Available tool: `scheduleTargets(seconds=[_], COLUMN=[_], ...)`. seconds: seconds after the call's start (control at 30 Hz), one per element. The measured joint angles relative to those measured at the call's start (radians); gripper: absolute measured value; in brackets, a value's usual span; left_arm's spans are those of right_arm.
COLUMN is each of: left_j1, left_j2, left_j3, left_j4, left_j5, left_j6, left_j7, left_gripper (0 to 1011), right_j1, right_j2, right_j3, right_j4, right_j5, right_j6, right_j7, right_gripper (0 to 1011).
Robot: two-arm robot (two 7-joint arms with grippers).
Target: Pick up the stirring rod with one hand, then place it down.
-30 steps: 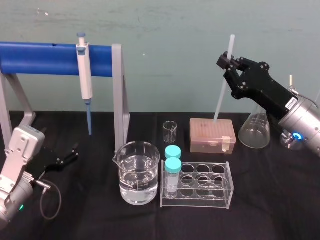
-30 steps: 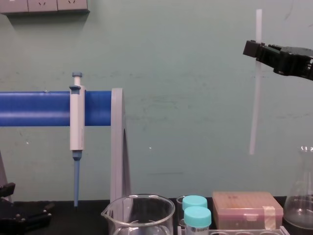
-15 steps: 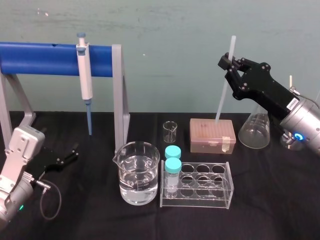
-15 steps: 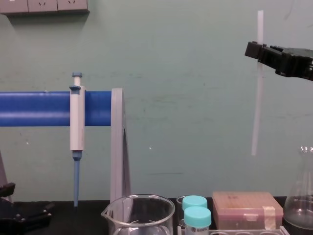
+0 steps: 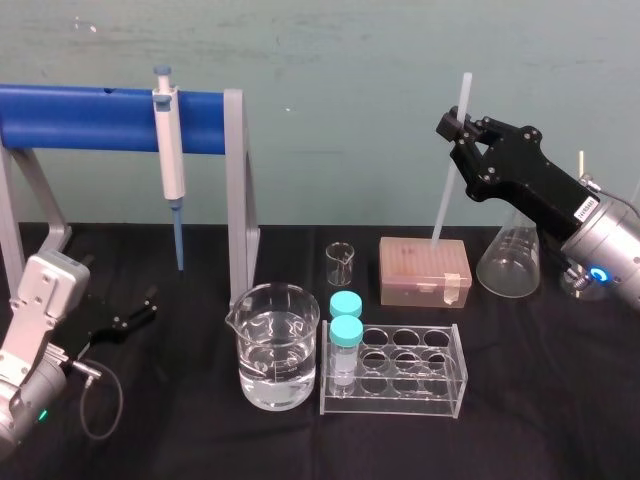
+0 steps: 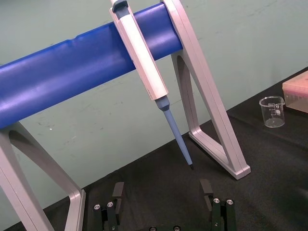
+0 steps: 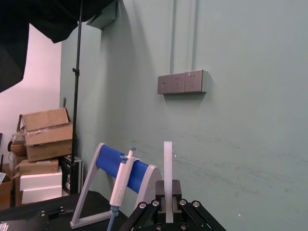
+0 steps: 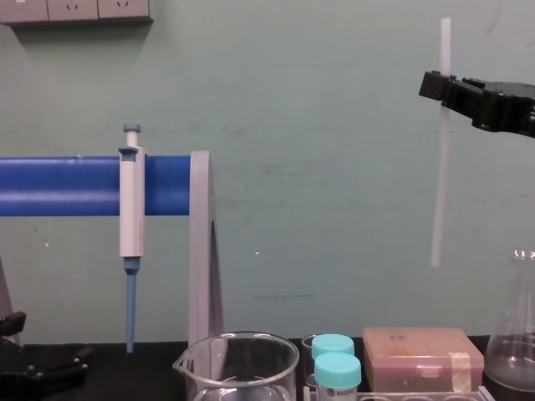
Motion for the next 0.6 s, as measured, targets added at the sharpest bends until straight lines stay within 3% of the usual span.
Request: scheduleTargets(seconds=[0.6], left_j1=[0.0], left_j2=[0.0], left_j3=[0.0], left_j4=[0.0], left_j5=[0.0], left_j6=[0.0], left_j7=[0.0], left_gripper=[1000], right_j1=[-0.008], right_j2=[0.005], right_j3=[-0.001], right_j4=[-0.011], right_j5=[-0.001], right_j6=[0.005], right_j7=[-0.002], right_gripper=[72])
